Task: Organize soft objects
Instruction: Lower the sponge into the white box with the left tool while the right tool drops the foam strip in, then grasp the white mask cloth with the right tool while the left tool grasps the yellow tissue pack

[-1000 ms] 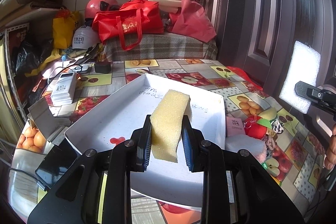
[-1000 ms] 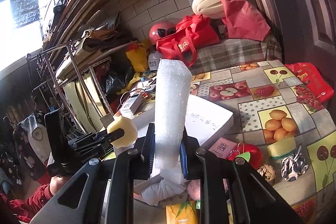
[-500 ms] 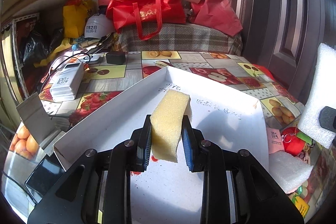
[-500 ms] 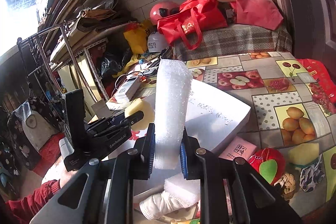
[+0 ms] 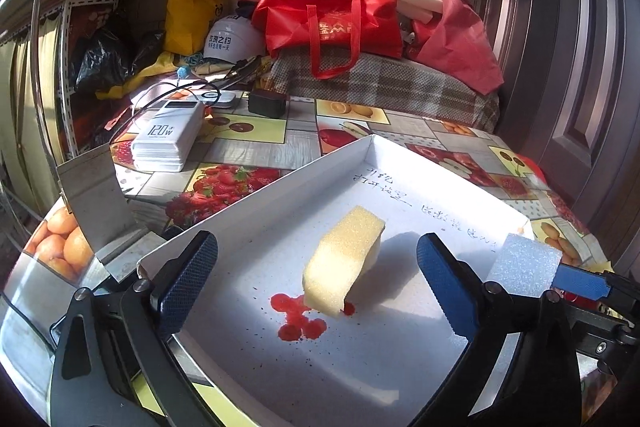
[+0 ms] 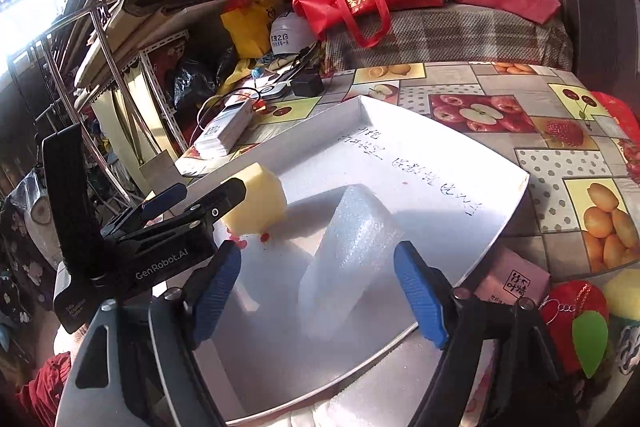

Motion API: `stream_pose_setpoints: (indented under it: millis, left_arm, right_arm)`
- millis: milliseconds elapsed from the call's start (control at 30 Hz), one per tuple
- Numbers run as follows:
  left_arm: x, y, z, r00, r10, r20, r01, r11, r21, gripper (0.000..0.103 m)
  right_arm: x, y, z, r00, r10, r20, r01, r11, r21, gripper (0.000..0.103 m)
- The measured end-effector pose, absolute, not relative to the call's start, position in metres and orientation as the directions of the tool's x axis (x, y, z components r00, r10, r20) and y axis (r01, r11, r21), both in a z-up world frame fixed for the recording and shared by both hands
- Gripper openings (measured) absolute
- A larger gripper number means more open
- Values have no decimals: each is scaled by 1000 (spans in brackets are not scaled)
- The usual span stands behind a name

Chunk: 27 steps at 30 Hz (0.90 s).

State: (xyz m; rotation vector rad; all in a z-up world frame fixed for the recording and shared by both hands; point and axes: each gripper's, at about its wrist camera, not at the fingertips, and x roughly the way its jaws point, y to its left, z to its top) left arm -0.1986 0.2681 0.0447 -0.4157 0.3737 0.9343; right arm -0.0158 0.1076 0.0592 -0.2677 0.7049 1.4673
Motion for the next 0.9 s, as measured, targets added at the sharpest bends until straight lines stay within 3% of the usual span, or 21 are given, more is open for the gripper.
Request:
stream_pose_setpoints:
  millis: [233, 300, 367, 533, 667, 900]
  left_arm:
    - [-207, 266, 50, 554, 707, -440, -829, 517, -212, 103]
    - [-208, 265, 50, 567, 700, -435, -820, 528, -219, 103]
    - [-209, 260, 52, 588, 688, -425, -806, 546, -229, 103]
    - [-211, 240, 58, 678, 626, -386, -731, 633, -256, 103]
    - [-212, 223, 57, 719, 587, -371, -689, 671, -273, 103]
    - [-211, 228, 52, 707, 588, -392, -702, 652, -287, 103]
  right_arm:
    - [4, 74, 72, -13, 867, -498, -940, 159, 302, 94]
    - [10, 58, 75, 3, 880, -475, -939, 165, 301, 103]
    - [17, 41, 77, 19, 884, -468, -940, 175, 292, 103]
    - [32, 2, 66, -13, 854, -520, -944, 161, 289, 103]
    - [15, -10, 47, -12, 803, -596, -975, 122, 184, 103]
    - [-34, 11, 40, -124, 784, -608, -992, -83, 95, 103]
